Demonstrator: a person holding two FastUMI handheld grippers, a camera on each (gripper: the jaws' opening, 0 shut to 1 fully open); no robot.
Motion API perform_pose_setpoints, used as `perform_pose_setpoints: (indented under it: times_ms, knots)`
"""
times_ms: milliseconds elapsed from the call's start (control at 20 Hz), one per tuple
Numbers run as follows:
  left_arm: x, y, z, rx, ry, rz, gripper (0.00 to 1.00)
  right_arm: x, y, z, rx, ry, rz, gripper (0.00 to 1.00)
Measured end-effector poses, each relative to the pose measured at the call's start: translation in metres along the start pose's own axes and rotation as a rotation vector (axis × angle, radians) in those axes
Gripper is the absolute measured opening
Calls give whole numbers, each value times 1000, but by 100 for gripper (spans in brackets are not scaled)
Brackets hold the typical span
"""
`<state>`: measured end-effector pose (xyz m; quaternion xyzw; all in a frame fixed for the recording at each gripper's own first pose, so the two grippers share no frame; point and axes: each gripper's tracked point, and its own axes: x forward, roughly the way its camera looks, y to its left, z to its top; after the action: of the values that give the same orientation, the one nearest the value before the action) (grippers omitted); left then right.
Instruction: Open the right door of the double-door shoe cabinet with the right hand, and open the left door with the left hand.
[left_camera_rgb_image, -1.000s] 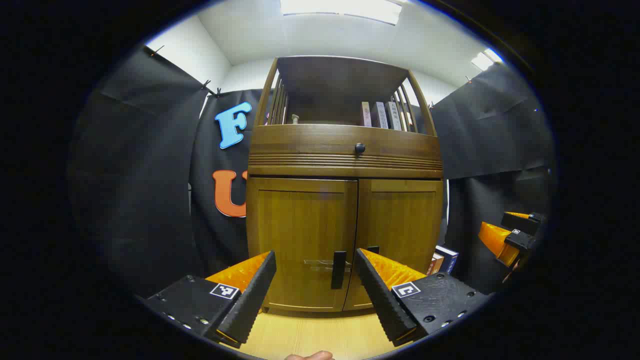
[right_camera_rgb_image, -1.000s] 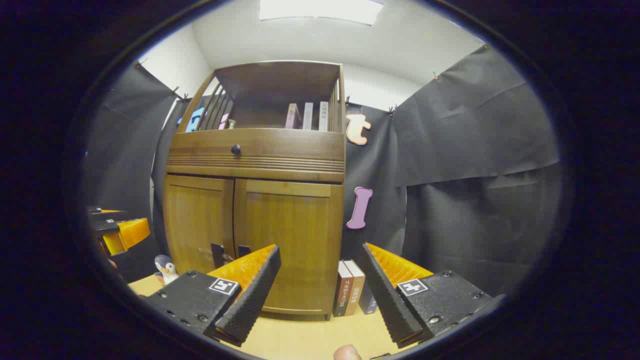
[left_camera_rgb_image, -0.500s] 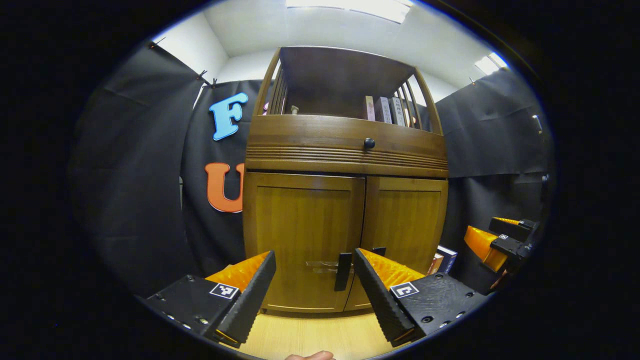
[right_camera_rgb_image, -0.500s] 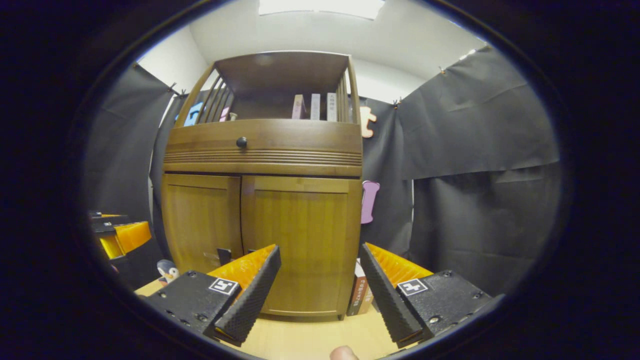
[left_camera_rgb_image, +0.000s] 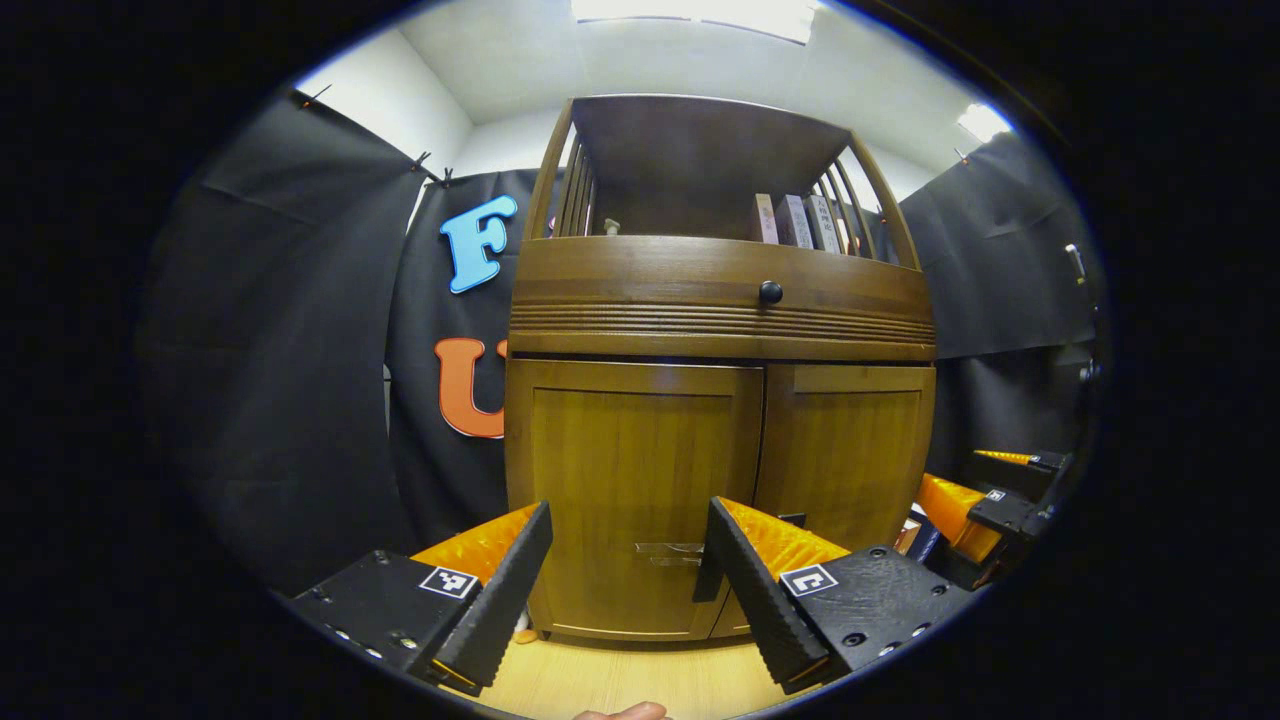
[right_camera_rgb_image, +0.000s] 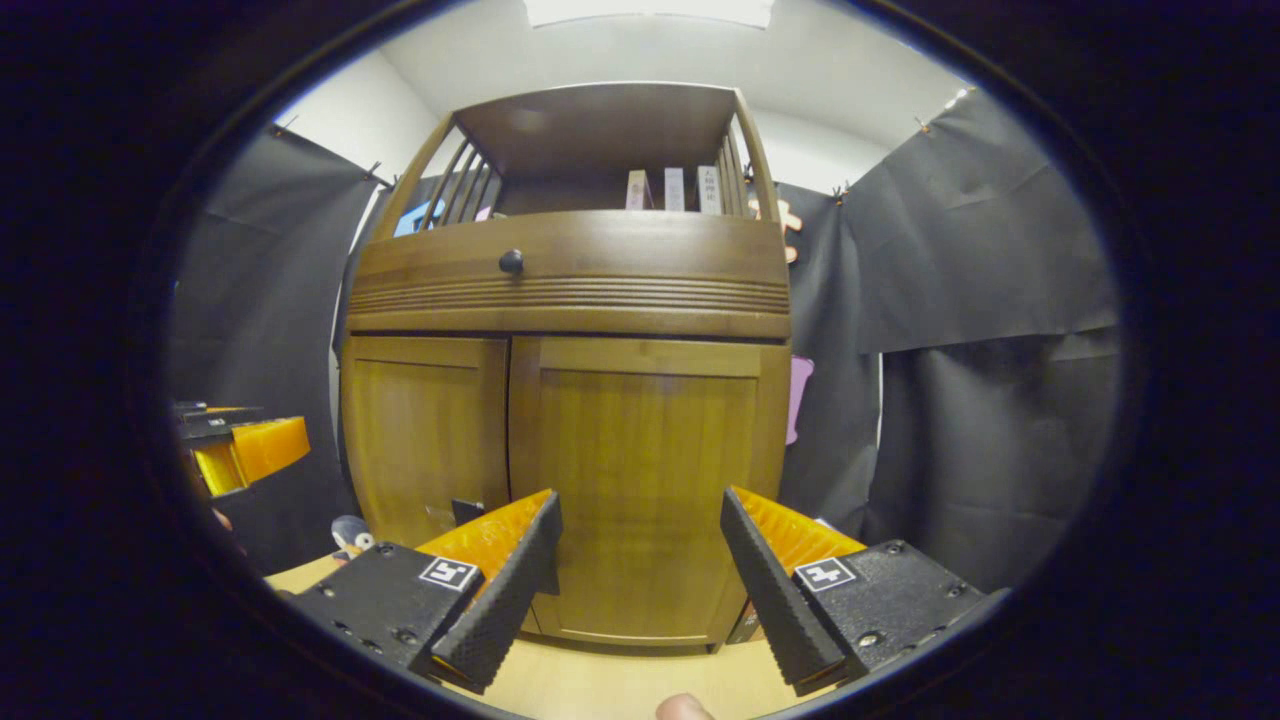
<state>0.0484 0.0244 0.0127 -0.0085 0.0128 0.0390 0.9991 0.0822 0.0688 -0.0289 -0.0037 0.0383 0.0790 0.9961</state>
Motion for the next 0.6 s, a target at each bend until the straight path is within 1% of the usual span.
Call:
perform_pose_setpoints:
  times_ms: [100,150,200,350,400,500,600]
  knots:
    - [5,2,2,-5,-5,11,94,17,10,-9,3,9,27,100]
    - [7,5,4,-2,-11,19,94,25,16,-14,3,18,39,99]
    - [8,8,4,1,-17,29,94,34,24,-19,5,28,54,99]
    - [9,18,4,7,-21,61,94,58,51,-37,13,64,112,97]
    - [8,22,3,8,-18,71,94,67,61,-45,22,84,138,96]
    - [7,20,1,4,-3,55,94,80,72,-70,29,158,160,94]
    - [3,27,5,27,-18,74,94,92,79,-79,36,187,165,89]
